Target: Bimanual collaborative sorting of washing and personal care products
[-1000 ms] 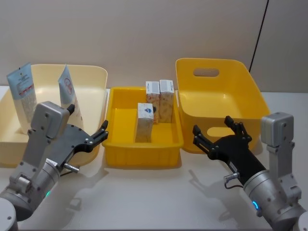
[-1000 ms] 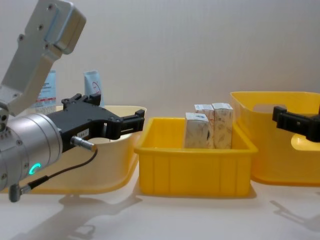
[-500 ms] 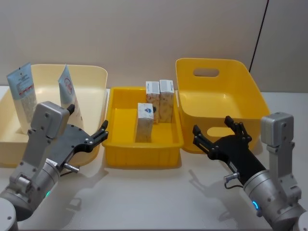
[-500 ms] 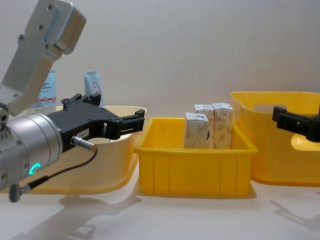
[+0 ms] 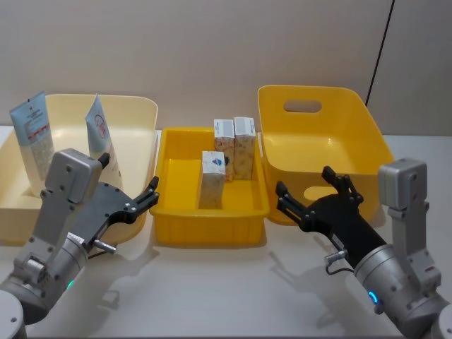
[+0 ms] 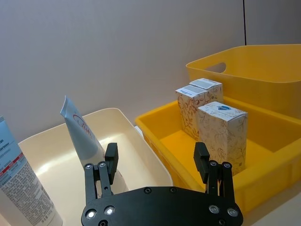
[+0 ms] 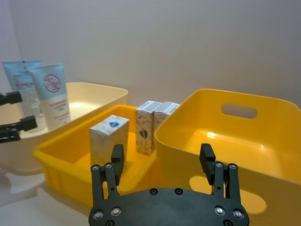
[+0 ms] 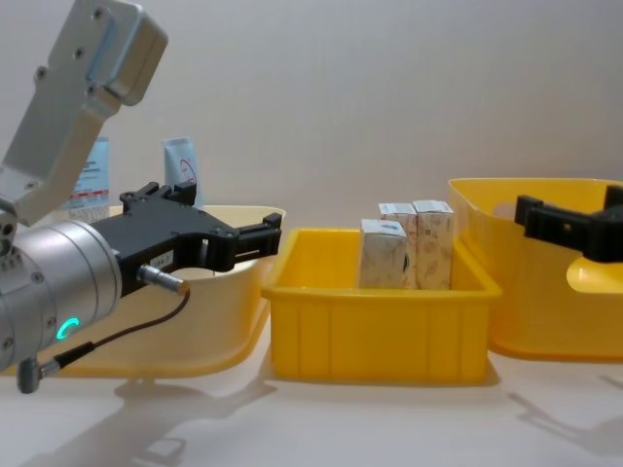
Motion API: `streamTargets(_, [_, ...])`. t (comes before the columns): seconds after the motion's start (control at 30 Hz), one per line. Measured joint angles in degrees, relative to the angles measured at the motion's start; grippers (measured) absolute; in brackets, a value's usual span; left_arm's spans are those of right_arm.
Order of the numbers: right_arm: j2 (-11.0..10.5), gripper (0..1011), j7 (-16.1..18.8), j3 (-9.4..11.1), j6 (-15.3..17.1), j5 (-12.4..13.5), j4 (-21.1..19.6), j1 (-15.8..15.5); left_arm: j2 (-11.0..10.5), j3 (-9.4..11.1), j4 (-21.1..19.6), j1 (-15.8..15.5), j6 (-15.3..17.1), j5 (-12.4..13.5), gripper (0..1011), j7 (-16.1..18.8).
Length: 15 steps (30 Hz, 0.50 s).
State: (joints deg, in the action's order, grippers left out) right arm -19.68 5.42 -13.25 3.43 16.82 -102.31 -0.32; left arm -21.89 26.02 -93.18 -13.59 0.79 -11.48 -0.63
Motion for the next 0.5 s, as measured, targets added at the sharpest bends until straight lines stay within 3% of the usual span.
streamTargets(0.5, [-1.73, 999, 5.53, -0.54, 6.91, 4.32, -6.49, 1.34, 0.00, 0.00, 0.00, 0.00, 0.00, 0.00, 1003, 0.00])
